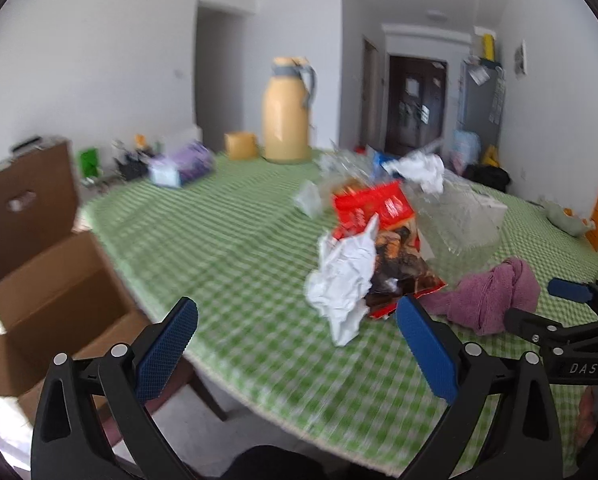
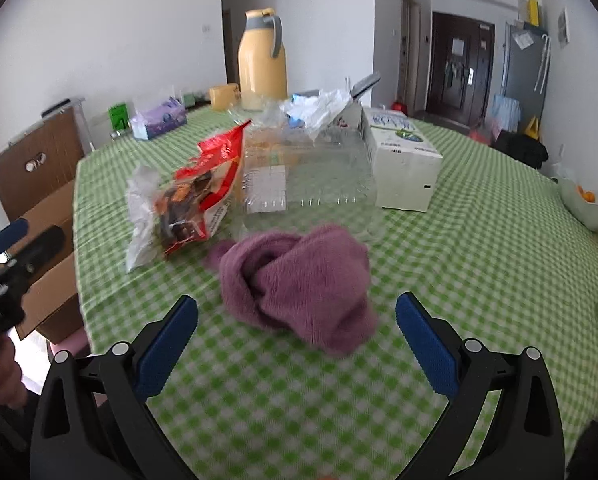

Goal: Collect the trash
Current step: 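Grasp the white tissue with the left gripper while the right gripper grasps the purple towel, then carry tissue and towel into the cardboard box and open both grippers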

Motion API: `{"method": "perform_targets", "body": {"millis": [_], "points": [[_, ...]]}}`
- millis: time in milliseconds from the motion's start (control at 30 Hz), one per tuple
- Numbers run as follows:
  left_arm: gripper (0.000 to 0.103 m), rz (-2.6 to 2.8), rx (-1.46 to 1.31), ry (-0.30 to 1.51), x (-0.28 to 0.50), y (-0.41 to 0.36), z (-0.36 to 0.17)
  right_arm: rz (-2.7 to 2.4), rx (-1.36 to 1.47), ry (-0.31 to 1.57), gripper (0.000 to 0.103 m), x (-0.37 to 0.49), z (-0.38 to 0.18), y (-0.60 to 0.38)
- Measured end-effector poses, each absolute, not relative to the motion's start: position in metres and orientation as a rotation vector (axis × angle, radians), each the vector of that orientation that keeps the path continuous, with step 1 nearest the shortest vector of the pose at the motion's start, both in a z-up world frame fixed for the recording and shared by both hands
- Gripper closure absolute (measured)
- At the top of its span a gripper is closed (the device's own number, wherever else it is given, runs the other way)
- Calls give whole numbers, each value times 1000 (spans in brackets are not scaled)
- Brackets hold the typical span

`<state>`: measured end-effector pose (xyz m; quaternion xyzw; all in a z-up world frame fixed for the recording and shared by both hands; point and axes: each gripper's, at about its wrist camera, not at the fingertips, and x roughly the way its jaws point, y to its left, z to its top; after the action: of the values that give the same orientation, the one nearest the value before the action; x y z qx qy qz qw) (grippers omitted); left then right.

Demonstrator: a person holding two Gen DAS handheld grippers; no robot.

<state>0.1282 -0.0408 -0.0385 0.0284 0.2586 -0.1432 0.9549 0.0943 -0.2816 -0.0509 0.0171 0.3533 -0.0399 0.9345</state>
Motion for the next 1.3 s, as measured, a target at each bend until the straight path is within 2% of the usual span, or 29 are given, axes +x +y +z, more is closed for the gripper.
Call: {"method": "perform_targets", "body": {"millis": [167,233,267,300,333,367,400,467,533,733,900,1067,1300], "points": [[7,-335,23,622,186,-62,-53,-81,105,820,8,126,-61,-291],[13,-364,1,655,204,-68,-57,-57,124,834,9,129,-62,-293],[25,-378,-5,675,211,-70,-59,-35,130,842,26,130,-63,-294],[46,-393,-5,705,219,-74,-63,-29,142,849,29,130,-63,-295],[58,-404,-10,728,224,-75,-66,-21,160,848,34,129,-63,-298],[81,-422,-26,766,229,-75,-70,-10,162,853,41,128,-61,-298],[96,-450,-48,803,234,-76,-75,0,157,854,44,125,-58,-297],[97,-472,-52,818,233,-74,-76,4,152,853,55,121,-52,-298],[100,-490,-36,800,228,-70,-70,-11,129,847,58,109,-42,-301],[100,-521,-56,699,206,-46,-26,-104,87,795,59,77,-9,-315],[100,-502,-108,583,199,-14,15,-222,36,667,59,64,42,-323],[100,-383,-163,500,206,43,41,-172,-57,583,59,94,80,-292],[100,-85,-230,469,208,169,45,172,-208,579,59,194,87,-158]]}}
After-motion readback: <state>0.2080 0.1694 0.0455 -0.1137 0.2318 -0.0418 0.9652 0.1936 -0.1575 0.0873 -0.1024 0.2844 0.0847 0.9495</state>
